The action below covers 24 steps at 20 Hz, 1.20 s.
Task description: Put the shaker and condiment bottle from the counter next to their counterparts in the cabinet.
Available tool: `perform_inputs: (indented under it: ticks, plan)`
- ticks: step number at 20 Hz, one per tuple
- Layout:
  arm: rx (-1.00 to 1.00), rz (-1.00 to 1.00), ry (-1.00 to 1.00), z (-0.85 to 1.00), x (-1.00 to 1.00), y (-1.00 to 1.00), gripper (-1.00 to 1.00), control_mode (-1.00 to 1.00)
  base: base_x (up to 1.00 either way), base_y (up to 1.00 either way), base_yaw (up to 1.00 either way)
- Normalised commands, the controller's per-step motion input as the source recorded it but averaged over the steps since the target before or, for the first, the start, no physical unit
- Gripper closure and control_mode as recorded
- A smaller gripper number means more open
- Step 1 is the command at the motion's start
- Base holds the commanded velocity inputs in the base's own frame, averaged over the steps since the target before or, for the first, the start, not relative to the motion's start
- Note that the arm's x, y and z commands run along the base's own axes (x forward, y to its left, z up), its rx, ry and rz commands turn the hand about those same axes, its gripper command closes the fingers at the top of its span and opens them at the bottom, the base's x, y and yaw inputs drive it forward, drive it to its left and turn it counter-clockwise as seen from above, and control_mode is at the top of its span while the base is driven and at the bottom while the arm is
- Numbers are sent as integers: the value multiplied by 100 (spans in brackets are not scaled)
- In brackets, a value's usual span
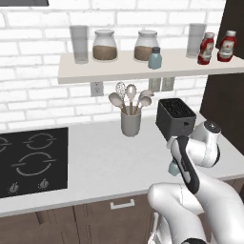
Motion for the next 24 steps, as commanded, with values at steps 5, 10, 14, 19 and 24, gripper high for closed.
perform_inputs:
  ticks: [5, 10, 14, 19, 24]
  plan:
    - [0, 0, 0, -22, 0, 2, -100, -100, 0, 0, 0]
    - [0, 0, 0, -18, 0, 15, -100, -100, 0, 0, 0]
    - [-1, 0, 0, -17, 0, 29, -100, -100, 0, 0, 0]
    - [0, 0, 0, -16, 0, 24, -100, -100, 0, 0, 0]
    - [0, 0, 0, -21, 0, 4, -100, -100, 0, 0, 0]
